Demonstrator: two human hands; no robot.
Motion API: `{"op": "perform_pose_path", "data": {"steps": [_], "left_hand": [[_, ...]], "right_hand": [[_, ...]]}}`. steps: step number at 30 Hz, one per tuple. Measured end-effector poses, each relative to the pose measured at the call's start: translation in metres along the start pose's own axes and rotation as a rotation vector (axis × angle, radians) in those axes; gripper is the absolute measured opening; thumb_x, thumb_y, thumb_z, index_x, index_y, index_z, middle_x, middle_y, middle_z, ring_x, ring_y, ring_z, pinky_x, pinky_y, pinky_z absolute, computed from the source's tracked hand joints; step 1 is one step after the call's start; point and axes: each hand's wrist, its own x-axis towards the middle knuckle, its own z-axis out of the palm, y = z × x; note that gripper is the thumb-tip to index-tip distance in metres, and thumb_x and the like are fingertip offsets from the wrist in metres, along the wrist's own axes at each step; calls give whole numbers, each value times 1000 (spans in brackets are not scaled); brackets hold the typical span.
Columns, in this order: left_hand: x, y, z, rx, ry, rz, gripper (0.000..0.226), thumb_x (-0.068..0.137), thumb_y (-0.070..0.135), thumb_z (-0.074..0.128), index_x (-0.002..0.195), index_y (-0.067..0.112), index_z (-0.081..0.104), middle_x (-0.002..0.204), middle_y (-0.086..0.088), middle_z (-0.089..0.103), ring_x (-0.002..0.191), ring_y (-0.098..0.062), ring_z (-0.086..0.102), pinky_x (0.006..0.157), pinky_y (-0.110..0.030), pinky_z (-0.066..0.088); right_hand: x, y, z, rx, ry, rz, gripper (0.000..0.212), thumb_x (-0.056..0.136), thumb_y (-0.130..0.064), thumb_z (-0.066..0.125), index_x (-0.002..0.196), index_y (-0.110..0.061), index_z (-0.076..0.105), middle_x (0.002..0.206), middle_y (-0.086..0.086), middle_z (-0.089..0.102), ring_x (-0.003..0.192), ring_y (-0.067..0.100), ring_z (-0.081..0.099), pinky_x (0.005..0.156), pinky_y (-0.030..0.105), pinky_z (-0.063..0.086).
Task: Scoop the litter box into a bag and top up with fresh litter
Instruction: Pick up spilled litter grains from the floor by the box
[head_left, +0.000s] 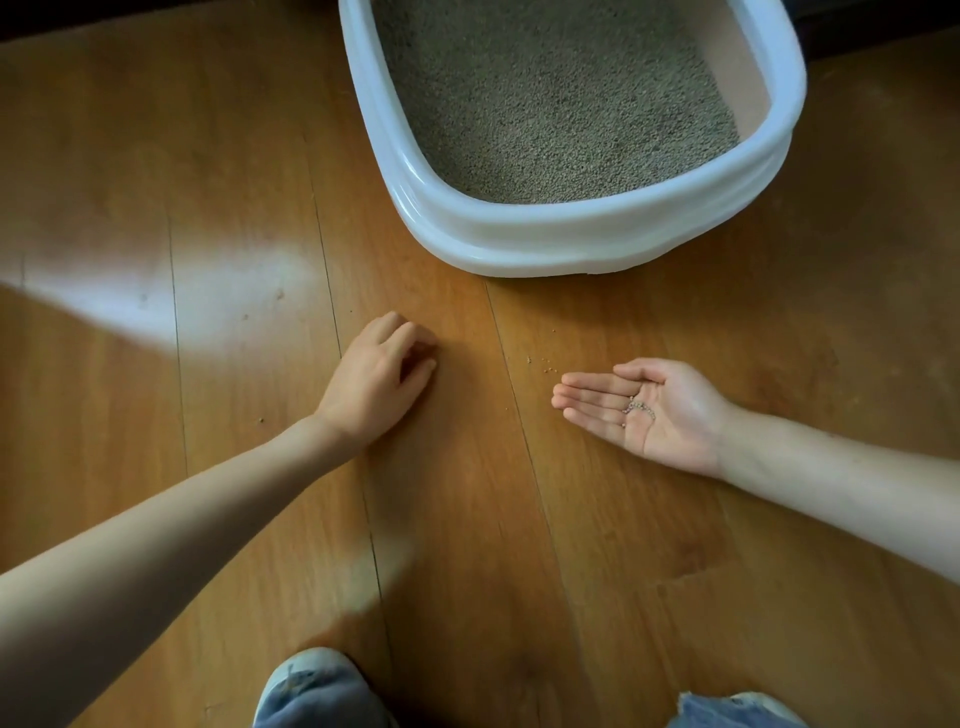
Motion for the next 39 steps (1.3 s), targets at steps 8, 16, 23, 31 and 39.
{"op": "perform_pose_path", "data": {"steps": [8,16,23,31,39], "left_hand": [[2,-4,3,43,30,-34,16,90,18,62,102,9,67,95,-2,61,88,-17,52,73,-22,41],[25,5,5,143,-3,39,9,87,11,61,83,3,64,79,-8,60,73,-25,55,61,-31,46],[35,42,22,16,-75,204,11,91,15,57,86,6,61,83,-6,60,77,-22,55,68,-29,45],[54,53,36,41,-66,350,11,86,13,59,81,6,65,78,-6,61,69,-25,56,62,-36,50],[61,64,35,381,-141,427,10,75,10,75,74,5,66,69,-7,57,60,-25,50,51,-31,41]], "right_hand": [[5,2,4,-14,0,22,47,95,-14,31,103,17,65,116,31,63,100,39,67,81,45,57],[2,3,-1,-13,7,20,47,95,-15,32,104,17,65,117,31,62,103,39,66,83,46,56],[-1,2,-3,-9,17,10,45,96,-15,32,107,15,64,117,30,63,104,38,66,83,45,57],[-5,0,-7,10,36,9,46,97,-15,32,106,15,64,117,30,63,104,38,66,85,45,55],[-3,-1,-11,2,66,-2,46,96,-16,32,106,15,64,116,30,63,104,38,66,85,45,56]]}}
